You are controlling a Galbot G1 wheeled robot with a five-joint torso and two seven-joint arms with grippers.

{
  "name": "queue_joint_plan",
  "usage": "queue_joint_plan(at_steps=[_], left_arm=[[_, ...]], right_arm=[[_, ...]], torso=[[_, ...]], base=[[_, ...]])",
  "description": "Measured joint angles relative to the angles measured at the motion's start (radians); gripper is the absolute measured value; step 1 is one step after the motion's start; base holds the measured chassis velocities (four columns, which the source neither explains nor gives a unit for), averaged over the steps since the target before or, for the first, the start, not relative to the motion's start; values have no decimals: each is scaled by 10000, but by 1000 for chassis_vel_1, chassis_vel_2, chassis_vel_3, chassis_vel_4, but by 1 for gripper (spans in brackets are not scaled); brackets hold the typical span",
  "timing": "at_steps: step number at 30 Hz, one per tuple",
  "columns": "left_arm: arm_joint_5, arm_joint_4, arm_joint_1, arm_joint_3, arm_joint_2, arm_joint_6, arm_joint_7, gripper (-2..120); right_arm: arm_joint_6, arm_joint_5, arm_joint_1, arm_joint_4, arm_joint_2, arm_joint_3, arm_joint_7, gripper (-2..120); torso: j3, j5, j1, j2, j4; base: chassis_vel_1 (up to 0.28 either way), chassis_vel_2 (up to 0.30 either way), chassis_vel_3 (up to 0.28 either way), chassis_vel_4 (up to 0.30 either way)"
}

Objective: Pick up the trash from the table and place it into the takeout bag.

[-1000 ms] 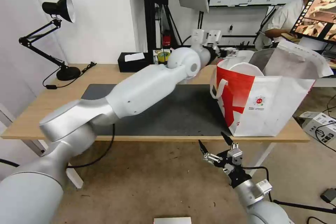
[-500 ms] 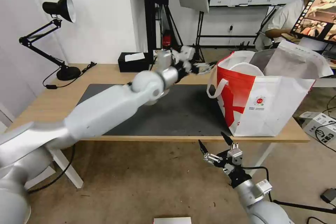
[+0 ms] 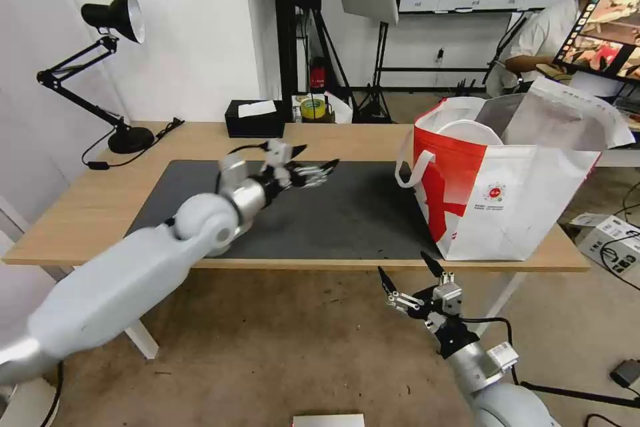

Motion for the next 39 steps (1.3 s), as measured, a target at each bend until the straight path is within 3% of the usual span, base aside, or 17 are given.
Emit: queue_joint_plan(at_steps=[2,3,6,7,9,15,18,20,22,24,25,27,33,39], left_arm=[[326,-378,1122,-780,285,-51,100,100],[326,-378,1122,-780,285,-51,100,100],[720,-990,3103,-2510,588,-119,209,100],[720,-990,3103,-2510,588,-119,209,100],[1160,-1299,4377,-3557,657,-380,231,100],[1872,-1508,5610,-4234,774,-1071,223,100],[2087,-1464,6059,-4623,495,-1244,189,100],[2419,-1498,7019,-5564,-20,-1433,116,100],[2536,-1521,7384,-5896,-186,-1506,104,100],[2754,-1638,8428,-6875,-665,-1548,125,100],[2754,-1638,8428,-6875,-665,-1548,125,100],[2990,-1714,9233,-7646,-1102,-1592,187,100],[3451,-1779,10097,-8311,-1627,-1700,65,100],[3940,-1983,10933,-8977,-2388,-1603,-657,100]], right_arm=[[0,0,0,0,0,0,-3,100],[0,0,0,0,0,0,-3,100],[0,0,0,0,0,0,1,100],[0,0,0,0,0,0,1,100],[0,0,0,0,0,0,1,100],[0,0,0,0,-1,0,-1,100],[0,0,0,0,0,0,-1,100],[0,0,0,0,0,0,-2,100],[0,0,0,0,0,0,-1,100],[0,0,0,0,0,0,-1,100],[0,0,0,0,0,0,-1,100],[0,0,0,0,0,0,0,100],[0,0,0,0,0,0,-2,100],[0,0,0,0,0,0,-1,100]], torso=[[1,-1,0,0,-1],[1,-1,0,0,-1],[0,5,-1,0,3],[0,5,-1,0,3],[0,-1,-1,0,2],[0,4,-1,0,1],[0,0,0,0,-3],[1,2,1,0,-3],[1,1,1,0,-1],[0,2,0,0,1],[0,2,0,0,1],[0,3,0,0,0],[0,3,0,0,1],[0,3,0,0,-1]], base=[[0,0,0,0],[0,0,0,0],[0,0,0,0],[0,0,0,0],[0,0,0,0],[0,0,0,0],[0,0,0,0],[0,0,0,0],[0,0,0,0],[0,0,0,0],[0,0,0,0],[0,0,0,0],[0,0,0,0],[0,0,0,0]])
